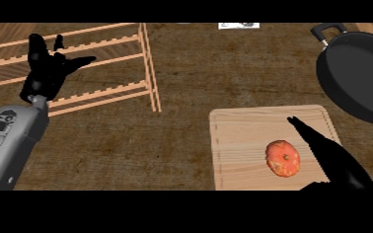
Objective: Pick the squash from the cutting board and place it in the pot
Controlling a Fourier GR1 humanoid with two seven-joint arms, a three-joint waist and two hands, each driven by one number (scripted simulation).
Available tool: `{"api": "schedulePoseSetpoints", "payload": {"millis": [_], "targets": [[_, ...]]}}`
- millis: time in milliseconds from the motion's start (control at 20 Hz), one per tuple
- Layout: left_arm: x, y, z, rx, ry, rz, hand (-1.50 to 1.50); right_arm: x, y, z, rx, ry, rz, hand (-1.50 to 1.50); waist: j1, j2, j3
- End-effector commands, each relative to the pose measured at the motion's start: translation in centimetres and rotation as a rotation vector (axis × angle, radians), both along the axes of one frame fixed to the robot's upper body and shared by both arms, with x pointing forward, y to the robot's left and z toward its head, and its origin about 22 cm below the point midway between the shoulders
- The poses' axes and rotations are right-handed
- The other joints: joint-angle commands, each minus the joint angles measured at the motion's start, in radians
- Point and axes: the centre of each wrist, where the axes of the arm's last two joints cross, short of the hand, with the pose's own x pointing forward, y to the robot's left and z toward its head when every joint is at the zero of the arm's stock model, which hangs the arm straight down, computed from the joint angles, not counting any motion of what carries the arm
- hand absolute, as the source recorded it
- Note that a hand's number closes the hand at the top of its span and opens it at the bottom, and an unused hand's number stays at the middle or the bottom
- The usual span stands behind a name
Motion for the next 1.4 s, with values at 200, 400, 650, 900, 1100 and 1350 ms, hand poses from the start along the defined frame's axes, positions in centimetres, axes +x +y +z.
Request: {"api": "schedulePoseSetpoints", "payload": {"millis": [200,400,650,900,1100,1350], "targets": [[-1.2,-1.0,1.7,-0.173,-0.274,0.059,0.0,1.0,-0.4,-1.8,-0.022,0.02,-0.052,-1.5,0.018,-0.033,0.009],[-0.6,-3.0,1.4,-0.198,-0.266,0.049,0.0,0.9,1.1,-3.2,-0.063,0.016,0.055,1.5,0.029,-0.032,0.01],[-1.0,-2.7,0.5,-0.199,-0.259,0.046,0.0,0.9,0.6,-4.1,-0.08,-0.019,0.118,1.5,0.016,-0.033,0.01],[-1.0,-2.5,0.6,-0.19,-0.251,0.072,0.0,0.6,1.7,-4.1,-0.063,-0.02,0.138,1.5,0.002,-0.035,0.009],[0.2,-2.6,1.8,-0.204,-0.238,0.067,0.0,-1.1,3.4,-3.8,-0.059,-0.011,0.419,1.5,-0.006,-0.038,0.008],[0.4,-1.6,2.1,-0.193,-0.231,0.057,0.0,-3.3,3.4,-2.5,-0.055,-0.011,0.72,1.5,-0.002,-0.047,0.008]]}}
